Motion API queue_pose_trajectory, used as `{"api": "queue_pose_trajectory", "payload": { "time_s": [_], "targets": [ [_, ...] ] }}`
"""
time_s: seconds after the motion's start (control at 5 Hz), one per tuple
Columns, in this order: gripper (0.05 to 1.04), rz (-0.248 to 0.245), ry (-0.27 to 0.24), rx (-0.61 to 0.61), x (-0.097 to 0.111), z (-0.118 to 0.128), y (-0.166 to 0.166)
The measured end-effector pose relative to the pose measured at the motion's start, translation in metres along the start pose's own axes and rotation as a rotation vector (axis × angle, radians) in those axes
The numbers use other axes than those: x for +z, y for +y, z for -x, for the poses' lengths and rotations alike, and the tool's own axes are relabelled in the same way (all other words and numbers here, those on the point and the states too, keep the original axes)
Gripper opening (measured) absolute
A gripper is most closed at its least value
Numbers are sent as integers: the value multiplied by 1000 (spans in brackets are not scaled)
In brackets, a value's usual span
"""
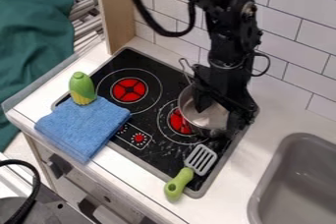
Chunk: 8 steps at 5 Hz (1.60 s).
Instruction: Move the silver pot to the left burner
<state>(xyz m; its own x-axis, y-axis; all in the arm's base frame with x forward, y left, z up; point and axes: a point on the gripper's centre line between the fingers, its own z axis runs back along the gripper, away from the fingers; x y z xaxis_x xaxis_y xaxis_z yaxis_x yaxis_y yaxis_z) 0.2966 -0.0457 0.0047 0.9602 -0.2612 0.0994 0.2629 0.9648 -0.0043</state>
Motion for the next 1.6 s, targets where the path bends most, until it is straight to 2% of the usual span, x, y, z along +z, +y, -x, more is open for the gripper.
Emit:
{"api": "queue_pose_trajectory", "payload": {
  "time_s": [0.4,0.6,0.8,1.0,1.4,1.6],
  "targets": [
    [1005,11,-26,-5,-2,-12,5],
    [1005,36,-66,-4,-24,-6,-1],
    [1004,61,-23,-8,-45,0,-4],
    [947,73,-35,15,-46,-3,1],
    [358,58,-51,3,-47,-5,6],
    [169,55,-55,-9,-47,-6,6]
  ]
}}
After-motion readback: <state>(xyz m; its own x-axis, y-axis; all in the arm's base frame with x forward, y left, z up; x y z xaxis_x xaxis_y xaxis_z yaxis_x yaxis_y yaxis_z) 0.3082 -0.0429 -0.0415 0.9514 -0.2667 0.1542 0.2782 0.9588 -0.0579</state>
